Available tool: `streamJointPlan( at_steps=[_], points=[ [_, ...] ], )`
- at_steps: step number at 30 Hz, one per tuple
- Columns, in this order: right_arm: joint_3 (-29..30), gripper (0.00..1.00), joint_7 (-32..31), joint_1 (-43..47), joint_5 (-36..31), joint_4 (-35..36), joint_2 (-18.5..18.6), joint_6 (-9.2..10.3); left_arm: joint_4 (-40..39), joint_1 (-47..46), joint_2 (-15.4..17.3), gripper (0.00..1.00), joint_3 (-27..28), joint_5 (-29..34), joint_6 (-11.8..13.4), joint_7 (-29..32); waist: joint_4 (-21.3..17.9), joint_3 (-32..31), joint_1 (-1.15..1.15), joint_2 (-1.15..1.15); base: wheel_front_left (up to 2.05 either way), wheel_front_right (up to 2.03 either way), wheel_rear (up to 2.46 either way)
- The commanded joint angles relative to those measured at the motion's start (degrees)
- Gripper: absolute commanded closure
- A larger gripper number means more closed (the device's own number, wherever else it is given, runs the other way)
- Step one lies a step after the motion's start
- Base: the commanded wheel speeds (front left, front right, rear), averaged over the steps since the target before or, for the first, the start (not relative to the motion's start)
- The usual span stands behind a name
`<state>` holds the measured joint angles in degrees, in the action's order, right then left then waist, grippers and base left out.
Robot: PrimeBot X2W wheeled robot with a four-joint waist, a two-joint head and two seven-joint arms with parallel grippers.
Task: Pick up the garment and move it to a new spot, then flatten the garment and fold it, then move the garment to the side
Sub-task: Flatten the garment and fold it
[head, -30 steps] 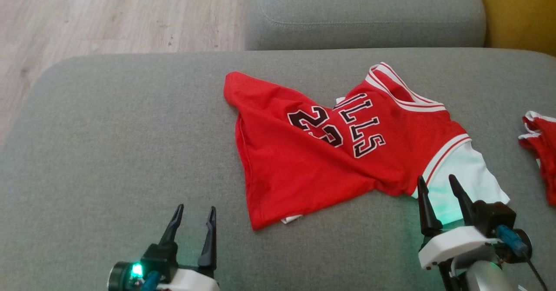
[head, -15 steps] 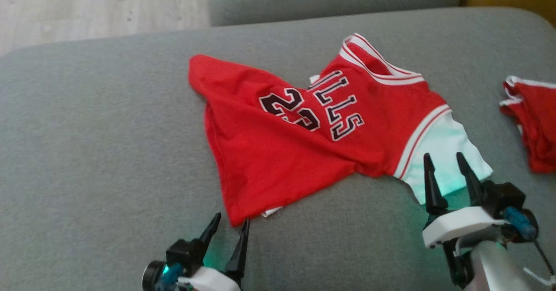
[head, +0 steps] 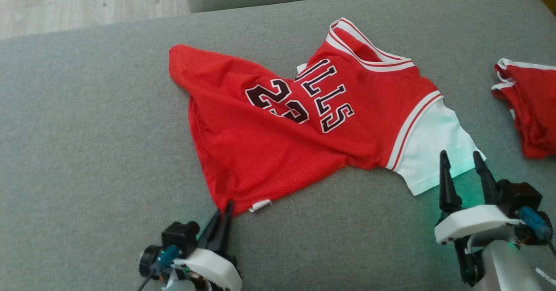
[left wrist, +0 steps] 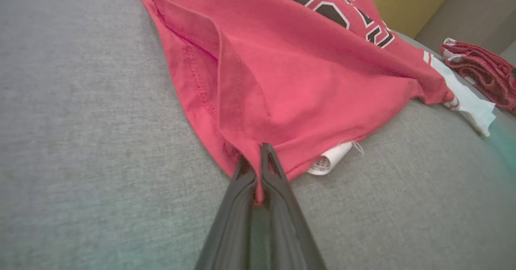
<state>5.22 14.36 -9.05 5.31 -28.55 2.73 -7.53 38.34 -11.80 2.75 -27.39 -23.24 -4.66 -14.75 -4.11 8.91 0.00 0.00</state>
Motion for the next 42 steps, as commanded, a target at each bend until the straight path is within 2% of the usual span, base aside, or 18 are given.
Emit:
streamJointPlan(
  at_steps=[1,3,5,15,23,30,35,36,37,38,42],
  points=[
    [-0.7,0.0,0.6,-2.0,0.0,1.2,0.8,0.04,-1.6,-1.3,0.1,1.0,3.5,0.5,1.5,-0.3,0.5,-0.1,0.0,0.0,0.0,0.0,0.0],
    [-0.5,0.0,0.6,-1.6,0.0,0.3,0.7,0.04,-3.1,-0.7,0.1,1.0,6.5,1.9,3.3,-0.3,1.1,-0.2,0.0,0.0,0.0,0.0,0.0],
    [-0.3,0.0,0.6,-1.1,0.1,-0.6,0.7,0.04,-4.3,0.4,0.3,1.0,9.0,3.7,4.0,-0.3,1.7,-0.5,0.0,0.0,0.0,0.0,0.0],
    [5.1,0.0,0.6,-0.1,-1.6,-5.9,1.4,0.04,-6.4,3.0,0.4,1.0,15.6,8.9,3.8,-0.3,3.6,-0.6,0.0,0.0,0.0,0.0,0.0],
    [5.2,0.0,0.6,-2.5,-3.1,-12.1,1.2,0.04,-6.1,2.6,0.2,1.0,15.6,9.7,2.5,-0.3,3.9,-0.2,0.0,0.0,0.0,0.0,0.0],
    [3.7,0.0,0.6,-4.3,-2.6,-14.4,0.9,0.04,-6.3,2.1,0.1,1.0,14.0,9.0,2.8,-0.3,4.0,0.2,0.0,0.0,0.0,0.0,0.0],
    [3.1,0.0,-1.3,-6.4,-1.4,-19.9,1.0,0.04,-6.2,2.0,0.1,1.0,13.2,8.7,2.9,-0.3,4.6,0.3,0.0,0.0,0.0,0.0,0.0],
    [2.8,0.07,-1.6,-6.8,-1.0,-20.7,1.0,0.04,-6.1,2.1,0.1,1.0,13.1,8.7,2.9,-0.3,4.7,0.3,0.0,0.0,0.0,0.0,0.0],
    [2.4,0.61,-2.0,-7.1,-0.8,-21.4,1.1,0.04,-6.0,2.0,0.1,1.0,13.0,8.6,2.9,-0.3,4.8,0.3,0.0,0.0,0.0,0.0,0.0],
    [2.0,1.0,-2.1,-7.4,-0.3,-22.0,1.1,0.04,-6.0,2.0,0.1,1.0,13.0,8.6,3.0,-0.3,4.9,0.3,0.0,0.0,0.0,0.0,0.0],
    [0.7,1.0,-1.2,-7.8,2.3,-22.4,1.5,0.04,-6.3,2.3,0.1,1.0,13.4,8.6,3.0,-0.3,5.1,-0.6,0.0,0.0,0.0,0.0,0.0]
  ],
)
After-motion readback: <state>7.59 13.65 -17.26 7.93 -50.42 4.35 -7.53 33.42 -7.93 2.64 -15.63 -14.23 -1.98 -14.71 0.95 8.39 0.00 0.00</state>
